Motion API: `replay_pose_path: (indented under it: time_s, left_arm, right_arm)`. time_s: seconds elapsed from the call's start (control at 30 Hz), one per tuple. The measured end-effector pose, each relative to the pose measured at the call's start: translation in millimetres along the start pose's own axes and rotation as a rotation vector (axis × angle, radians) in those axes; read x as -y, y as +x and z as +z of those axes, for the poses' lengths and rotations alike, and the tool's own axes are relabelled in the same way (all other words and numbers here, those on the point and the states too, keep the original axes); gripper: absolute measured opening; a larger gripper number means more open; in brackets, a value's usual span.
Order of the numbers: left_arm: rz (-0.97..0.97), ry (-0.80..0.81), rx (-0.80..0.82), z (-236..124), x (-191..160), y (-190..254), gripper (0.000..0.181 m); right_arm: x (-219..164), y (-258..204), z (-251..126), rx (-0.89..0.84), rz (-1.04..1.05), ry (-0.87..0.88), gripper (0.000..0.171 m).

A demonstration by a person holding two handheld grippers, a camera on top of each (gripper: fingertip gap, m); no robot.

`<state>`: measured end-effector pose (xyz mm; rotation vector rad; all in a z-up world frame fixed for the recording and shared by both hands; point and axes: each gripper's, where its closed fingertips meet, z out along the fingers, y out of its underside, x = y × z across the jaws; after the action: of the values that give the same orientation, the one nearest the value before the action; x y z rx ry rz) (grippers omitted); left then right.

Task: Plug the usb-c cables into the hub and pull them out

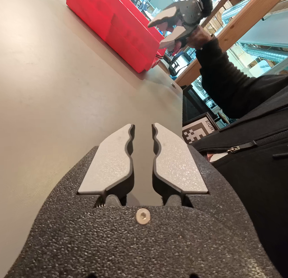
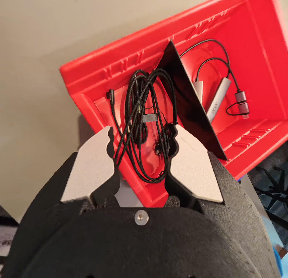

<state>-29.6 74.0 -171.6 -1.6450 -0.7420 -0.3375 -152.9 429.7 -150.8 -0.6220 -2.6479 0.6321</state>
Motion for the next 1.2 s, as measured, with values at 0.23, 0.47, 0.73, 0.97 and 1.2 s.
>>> replay_pose_path:
  time_s: [0.23, 0.47, 0.73, 0.97, 1.2]
  left_arm:
    - [0.026, 0.123, 0.098, -14.3, 12.3, -7.2, 0.022]
    - [0.148, 0.143, 0.493, -66.2, 18.2, -46.7, 0.037]
    - [0.243, 0.289, 1.014, -198.2, 45.9, -61.8, 0.061]
    - [0.158, 0.247, 1.335, -309.1, 25.8, -75.3, 0.068]
    - [0.078, 0.222, 1.358, -341.7, 14.6, -114.8, 0.068]
  right_arm:
    - [2.1, -48.1, -18.0, -0.139, 0.112, 0.161, 0.063]
    - [43.6, -89.8, -1.7, -0.164, 0.303, 0.416, 0.059]
    - [64.3, -70.3, 15.0, -0.292, 0.446, 0.491, 0.04]
    - [64.8, -73.2, 34.8, -0.253, 0.473, 0.407, 0.051]
    - [68.3, -59.5, 43.8, -0.38, 0.5, 0.294, 0.048]
